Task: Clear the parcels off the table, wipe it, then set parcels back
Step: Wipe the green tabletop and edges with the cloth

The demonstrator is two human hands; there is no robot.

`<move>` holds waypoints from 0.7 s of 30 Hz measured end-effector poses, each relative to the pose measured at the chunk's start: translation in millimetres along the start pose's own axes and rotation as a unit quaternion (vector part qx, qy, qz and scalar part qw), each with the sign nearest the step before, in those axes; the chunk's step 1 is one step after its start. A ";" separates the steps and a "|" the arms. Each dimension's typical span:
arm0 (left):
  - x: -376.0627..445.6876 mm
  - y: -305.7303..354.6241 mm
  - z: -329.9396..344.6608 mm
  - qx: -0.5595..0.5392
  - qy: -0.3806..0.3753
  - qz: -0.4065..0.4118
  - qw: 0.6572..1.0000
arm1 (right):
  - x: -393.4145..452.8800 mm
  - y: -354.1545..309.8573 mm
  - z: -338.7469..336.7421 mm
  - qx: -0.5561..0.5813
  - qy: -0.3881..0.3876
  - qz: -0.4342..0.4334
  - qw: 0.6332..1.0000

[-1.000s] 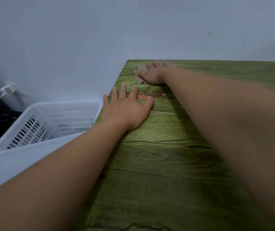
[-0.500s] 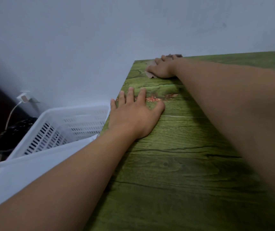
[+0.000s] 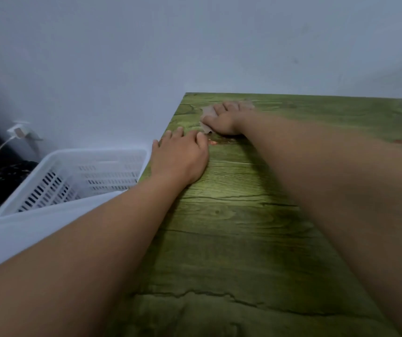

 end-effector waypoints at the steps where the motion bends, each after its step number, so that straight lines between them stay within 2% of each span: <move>1: -0.6 0.4 -1.7 0.008 0.009 0.001 1.000 | -9.9 -0.9 3.1 0.008 -0.004 0.001 1.000; 12: -0.9 0.4 -4.3 0.021 0.004 -0.009 1.000 | -117.4 5.1 22.0 0.025 -0.033 0.017 0.999; 21: -5.1 1.5 -9.6 0.032 0.002 0.019 0.999 | -195.1 18.5 34.4 0.058 -0.044 0.027 0.997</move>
Point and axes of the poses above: each hand's wrist, its own x-axis towards the middle knuckle, its own z-axis out of the palm, y = z × x, the point moved 8 cm from there along x, towards the middle knuckle, and after that the axes turned 3 degrees about -x, right-handed, at the moved point
